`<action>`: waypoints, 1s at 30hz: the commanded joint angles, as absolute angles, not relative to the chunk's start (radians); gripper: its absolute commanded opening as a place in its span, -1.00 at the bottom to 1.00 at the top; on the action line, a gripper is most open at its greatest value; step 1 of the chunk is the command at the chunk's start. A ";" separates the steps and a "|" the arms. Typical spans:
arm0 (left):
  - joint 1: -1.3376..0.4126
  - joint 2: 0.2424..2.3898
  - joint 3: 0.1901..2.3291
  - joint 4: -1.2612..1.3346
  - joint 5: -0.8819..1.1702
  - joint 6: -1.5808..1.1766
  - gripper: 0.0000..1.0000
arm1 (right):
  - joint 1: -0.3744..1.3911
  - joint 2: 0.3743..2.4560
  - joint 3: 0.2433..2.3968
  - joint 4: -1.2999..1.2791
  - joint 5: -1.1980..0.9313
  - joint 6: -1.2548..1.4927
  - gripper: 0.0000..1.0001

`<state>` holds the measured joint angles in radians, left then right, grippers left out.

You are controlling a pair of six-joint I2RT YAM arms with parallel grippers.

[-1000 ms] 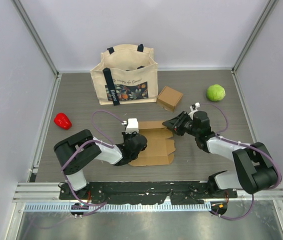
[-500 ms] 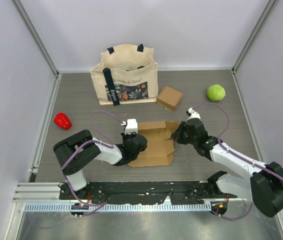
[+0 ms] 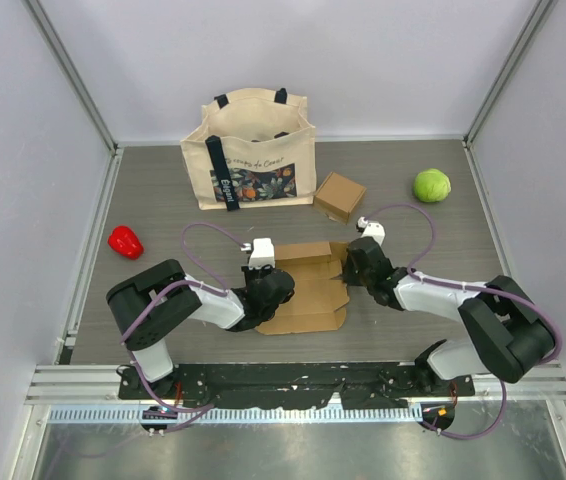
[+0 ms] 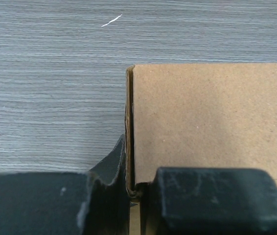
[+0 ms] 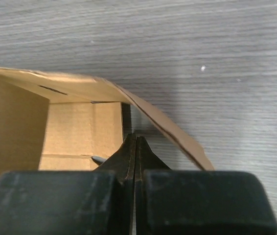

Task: Fold the paper box

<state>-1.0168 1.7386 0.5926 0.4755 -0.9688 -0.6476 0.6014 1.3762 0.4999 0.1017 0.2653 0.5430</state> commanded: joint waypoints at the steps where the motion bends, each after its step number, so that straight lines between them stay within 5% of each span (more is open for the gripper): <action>1: -1.019 1.726 0.617 0.480 -1.017 -0.657 -1.00 | 0.612 1.390 0.497 0.287 0.229 0.535 -0.99; 20: -1.019 1.723 0.609 0.482 -1.023 -0.667 -1.00 | 0.687 1.548 0.454 0.401 0.196 0.617 -0.99; 30: -1.019 1.717 0.606 0.480 -1.028 -0.672 -1.00 | 0.703 1.163 0.416 0.046 0.190 0.592 -0.81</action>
<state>-1.0161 1.7386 0.5926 0.4706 -0.9836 -0.6533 0.6861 1.2942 0.4721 0.1555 0.2054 0.6117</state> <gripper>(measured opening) 0.092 0.067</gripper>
